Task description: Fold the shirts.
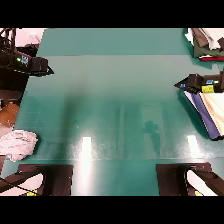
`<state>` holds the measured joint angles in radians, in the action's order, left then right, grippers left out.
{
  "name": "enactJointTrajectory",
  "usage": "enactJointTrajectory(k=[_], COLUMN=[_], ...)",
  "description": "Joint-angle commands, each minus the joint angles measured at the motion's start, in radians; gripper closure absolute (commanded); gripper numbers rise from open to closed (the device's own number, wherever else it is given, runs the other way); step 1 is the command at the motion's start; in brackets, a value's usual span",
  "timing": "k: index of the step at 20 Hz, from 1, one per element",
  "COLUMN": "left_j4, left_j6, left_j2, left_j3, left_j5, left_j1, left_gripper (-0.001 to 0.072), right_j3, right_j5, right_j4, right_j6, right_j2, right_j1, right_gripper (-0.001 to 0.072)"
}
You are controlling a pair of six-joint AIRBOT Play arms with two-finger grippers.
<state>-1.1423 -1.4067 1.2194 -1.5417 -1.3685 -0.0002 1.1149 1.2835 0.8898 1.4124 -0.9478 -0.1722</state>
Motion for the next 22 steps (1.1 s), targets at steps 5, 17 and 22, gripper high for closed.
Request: enactJointTrajectory(k=[5,17,22], left_j4=[0.000,-0.004,-0.145], left_j6=[0.000,0.000,-0.024], left_j2=[0.000,-0.003,-0.121], left_j3=[0.000,0.000,0.093], left_j5=[0.000,0.050,-0.223], left_j1=[0.000,0.000,0.000], left_gripper=[0.0686,0.0685,0.0686], right_j3=[0.000,0.000,0.000], right_j5=[0.002,0.003,0.011], right_j4=[-0.001,0.000,0.001], right_j6=[0.000,0.000,-0.021], right_j2=[0.001,0.001,0.001], right_j1=[-0.002,-0.002,-0.002], right_gripper=[0.0694,0.0694,0.0694])
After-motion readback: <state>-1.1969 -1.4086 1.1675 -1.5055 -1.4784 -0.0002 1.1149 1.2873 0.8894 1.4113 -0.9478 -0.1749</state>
